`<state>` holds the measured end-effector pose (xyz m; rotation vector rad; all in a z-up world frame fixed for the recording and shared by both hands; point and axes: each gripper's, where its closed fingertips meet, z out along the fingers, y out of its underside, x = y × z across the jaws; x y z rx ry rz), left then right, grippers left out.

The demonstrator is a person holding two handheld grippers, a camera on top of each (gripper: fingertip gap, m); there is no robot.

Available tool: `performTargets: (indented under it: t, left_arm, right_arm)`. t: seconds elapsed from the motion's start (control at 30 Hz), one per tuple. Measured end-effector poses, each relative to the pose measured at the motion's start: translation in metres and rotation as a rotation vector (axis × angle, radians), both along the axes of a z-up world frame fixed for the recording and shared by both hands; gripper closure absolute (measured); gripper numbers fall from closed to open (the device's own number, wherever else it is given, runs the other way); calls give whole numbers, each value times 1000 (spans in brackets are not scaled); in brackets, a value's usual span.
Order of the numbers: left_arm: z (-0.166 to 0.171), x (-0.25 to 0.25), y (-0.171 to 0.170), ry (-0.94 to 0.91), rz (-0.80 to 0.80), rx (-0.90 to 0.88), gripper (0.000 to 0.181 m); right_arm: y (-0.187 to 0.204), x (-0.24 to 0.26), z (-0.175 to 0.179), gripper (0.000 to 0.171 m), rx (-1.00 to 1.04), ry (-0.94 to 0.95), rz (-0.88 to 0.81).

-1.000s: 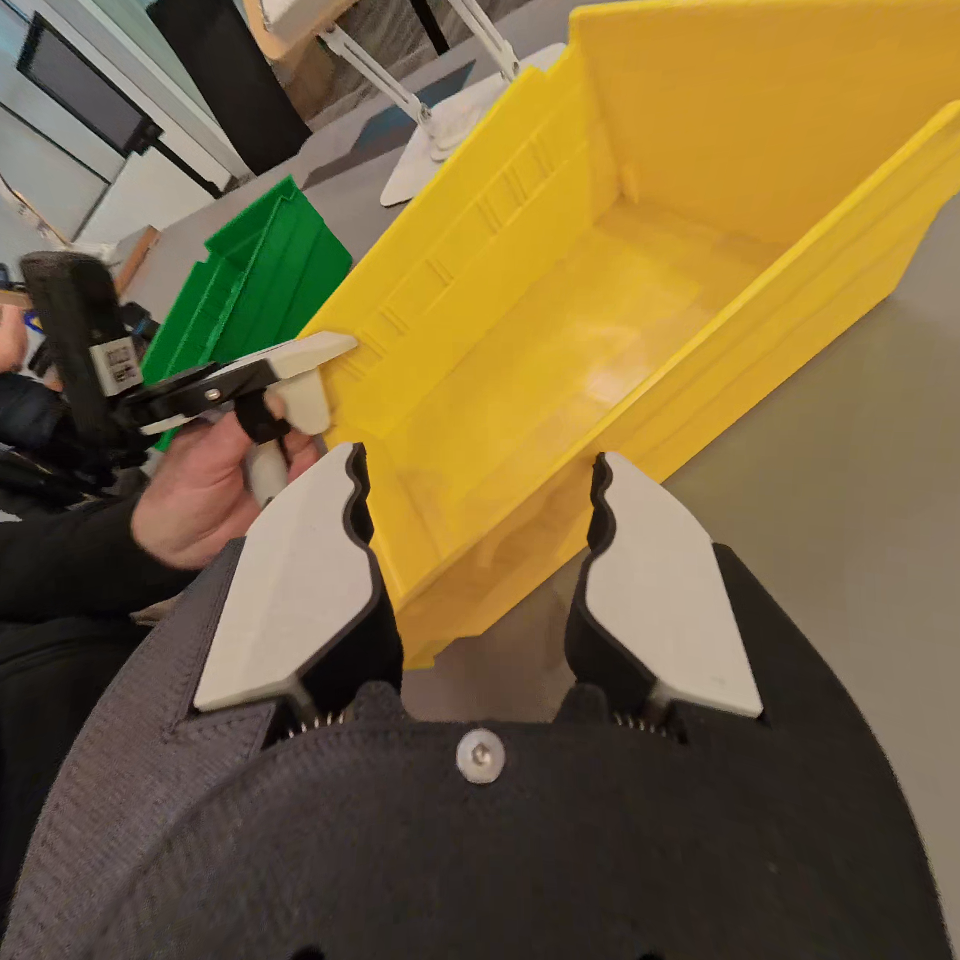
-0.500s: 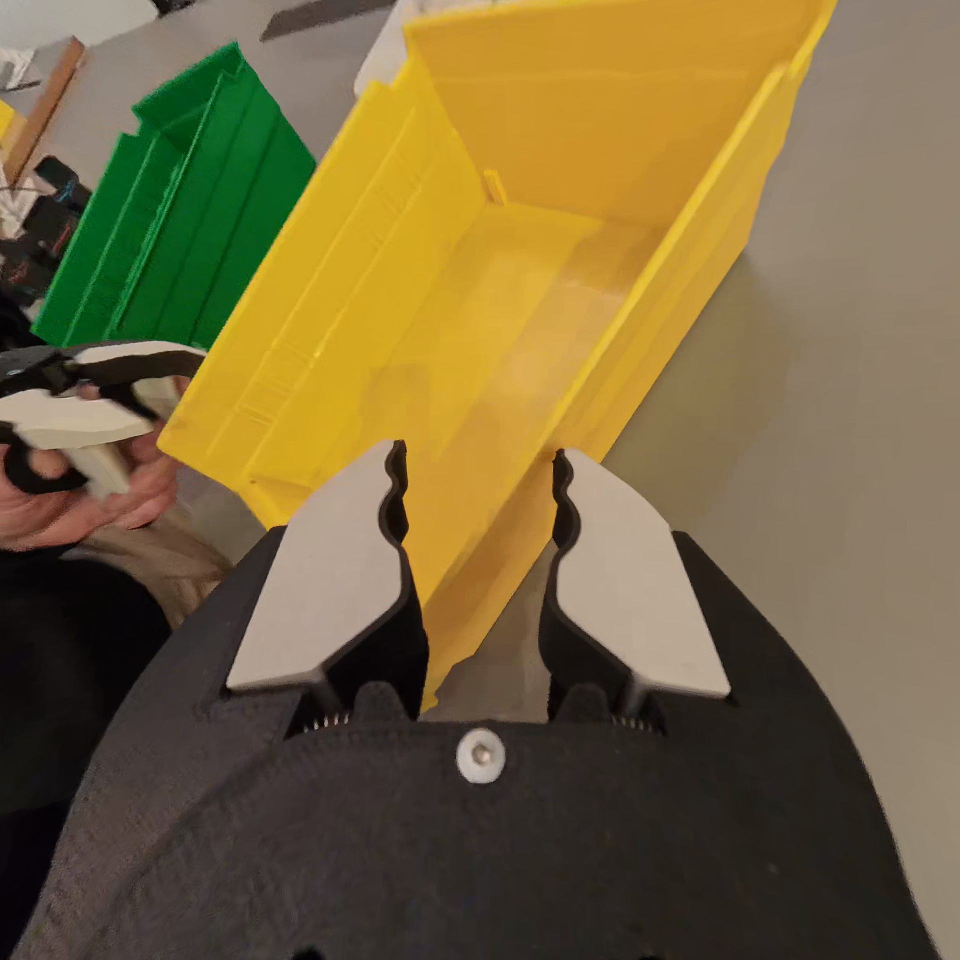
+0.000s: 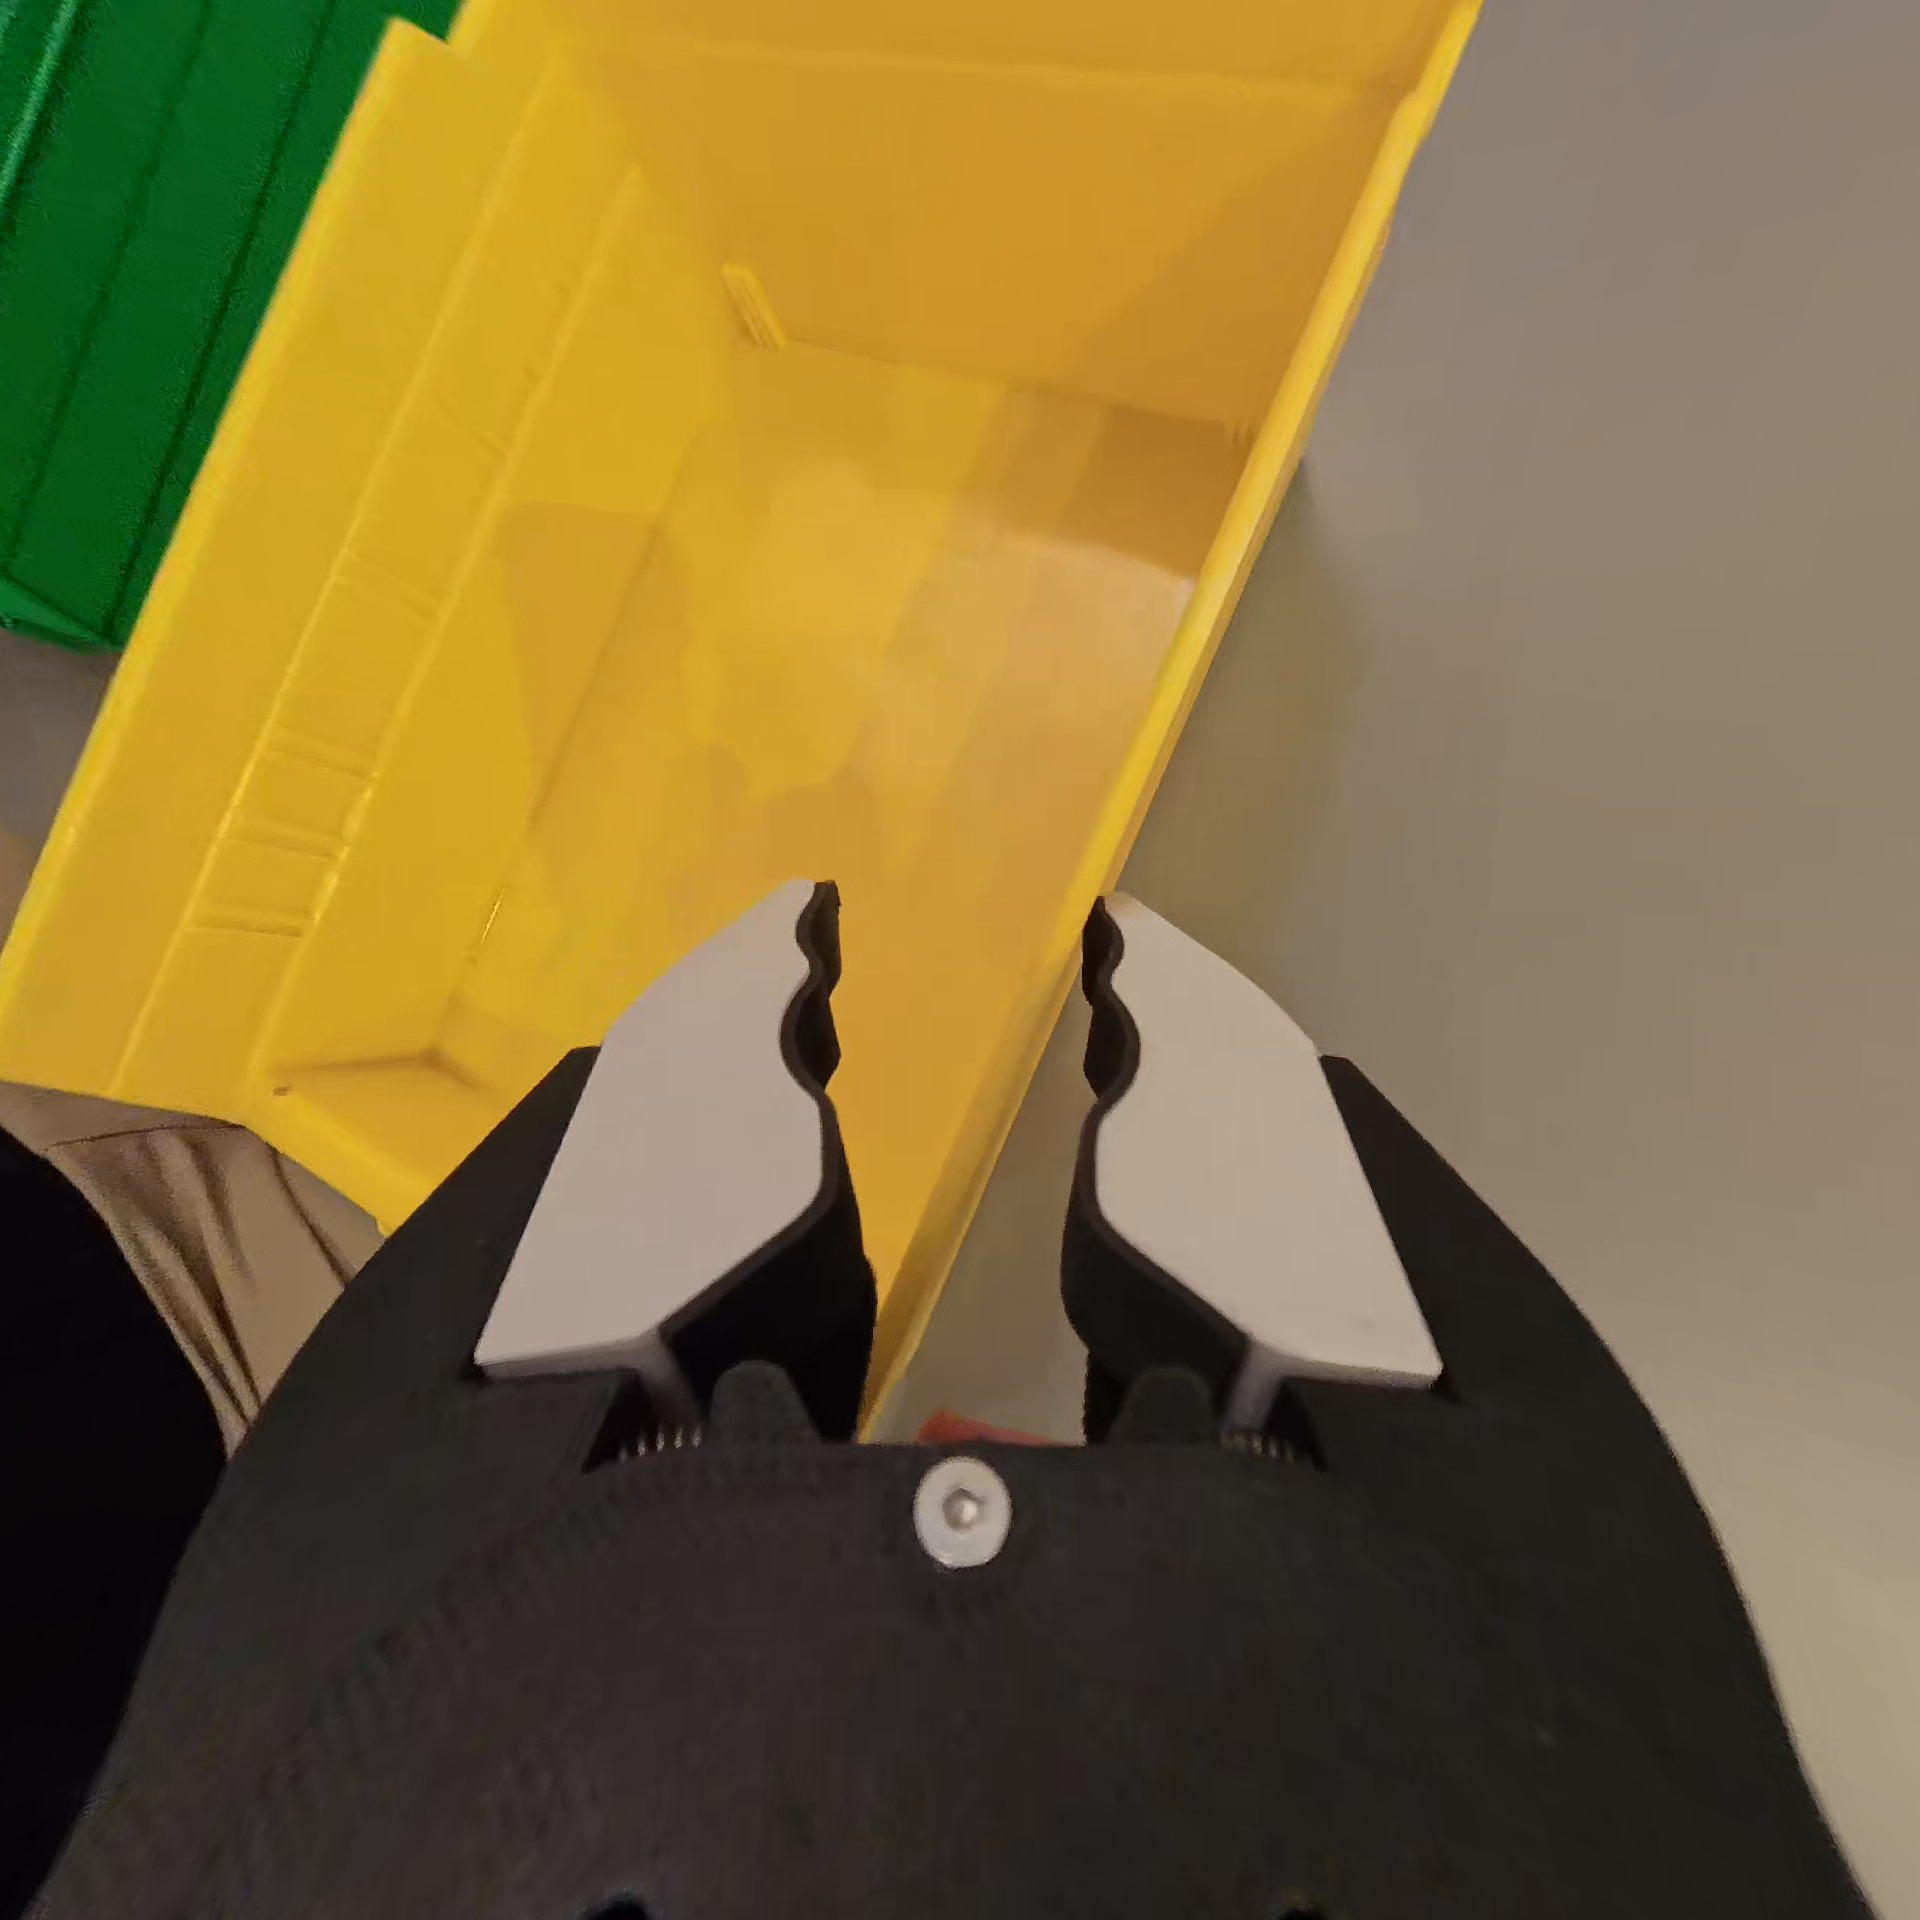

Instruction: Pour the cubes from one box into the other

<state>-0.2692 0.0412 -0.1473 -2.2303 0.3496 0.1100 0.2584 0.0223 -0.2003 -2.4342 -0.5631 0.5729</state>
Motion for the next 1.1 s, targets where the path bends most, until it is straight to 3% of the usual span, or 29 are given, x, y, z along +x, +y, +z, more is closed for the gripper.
performTargets:
  t: [0.03, 0.13, 0.2, 0.23, 0.53, 0.67, 0.77, 0.87, 0.97, 1.1]
  left_arm:
    - [-10, -7, -1, -33, 1, -51, 92]
    - [-35, 1, -3, -238, -50, -202, 101]
    - [-52, 5, 1, -247, -82, -289, 97]
    - [-57, 10, 3, -274, -98, -322, 106]
    - [-97, 0, 28, -159, -127, -432, 149]
    - [-100, -4, 33, -224, -136, -438, 155]
    - [-99, -8, 36, -234, -136, -424, 159]
    - [-96, -12, 35, -266, -129, -409, 161]
    - [-85, -17, 35, -290, -116, -365, 162]
    - [-59, -23, 37, -283, -99, -283, 161]
  right_arm:
    - [-3, -7, -3, 130, -5, -13, -1]
    - [-13, -26, -9, 122, -29, -7, -28]
    - [-18, -37, -9, 121, -31, 6, -49]
    - [-22, -42, -11, 121, -39, 9, -62]
    - [-45, -106, 6, 111, -27, 197, -94]
    - [-27, -92, 43, 100, 243, -61, -130]
    - [-22, -121, 85, 103, 371, -154, -32]
    - [-23, -177, 102, 109, 323, -39, 113]
    - [-21, -237, 105, 105, 211, 72, 253]
    - [7, -304, 99, 103, 153, 84, 354]
